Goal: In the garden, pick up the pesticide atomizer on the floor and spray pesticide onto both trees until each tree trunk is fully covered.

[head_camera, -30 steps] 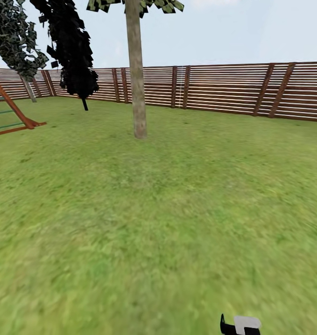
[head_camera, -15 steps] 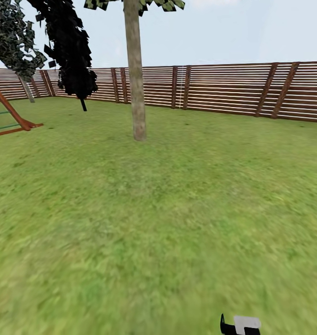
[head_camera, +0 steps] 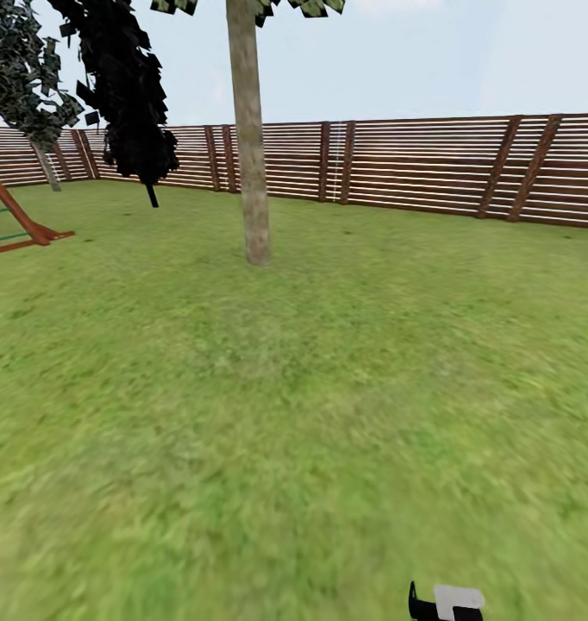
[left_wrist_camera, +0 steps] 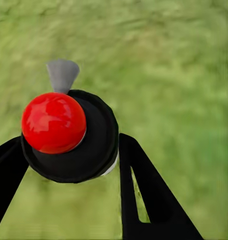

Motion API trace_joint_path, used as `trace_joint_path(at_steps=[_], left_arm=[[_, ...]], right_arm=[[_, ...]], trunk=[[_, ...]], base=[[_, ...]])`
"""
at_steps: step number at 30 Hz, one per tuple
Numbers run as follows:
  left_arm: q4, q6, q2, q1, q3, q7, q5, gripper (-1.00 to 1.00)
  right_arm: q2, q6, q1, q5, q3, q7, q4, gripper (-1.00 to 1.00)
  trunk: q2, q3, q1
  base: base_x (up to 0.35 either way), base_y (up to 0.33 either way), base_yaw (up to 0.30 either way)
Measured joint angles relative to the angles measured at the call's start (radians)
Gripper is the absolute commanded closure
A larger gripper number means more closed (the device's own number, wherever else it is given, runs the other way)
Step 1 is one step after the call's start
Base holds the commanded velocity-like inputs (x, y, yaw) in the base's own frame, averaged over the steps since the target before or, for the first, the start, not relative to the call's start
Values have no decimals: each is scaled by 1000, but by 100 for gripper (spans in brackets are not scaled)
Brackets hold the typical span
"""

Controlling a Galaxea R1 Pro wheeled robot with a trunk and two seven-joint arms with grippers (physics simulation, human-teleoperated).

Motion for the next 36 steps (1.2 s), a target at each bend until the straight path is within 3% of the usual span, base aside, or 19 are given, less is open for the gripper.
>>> trace_joint_path(at_steps=[36], left_arm=[[0,0,0,1,0,0,0,100]], right_arm=[[0,3,0,0,0,0,0,-100]], trunk=[[0,0,0]], base=[[337,0,0]])
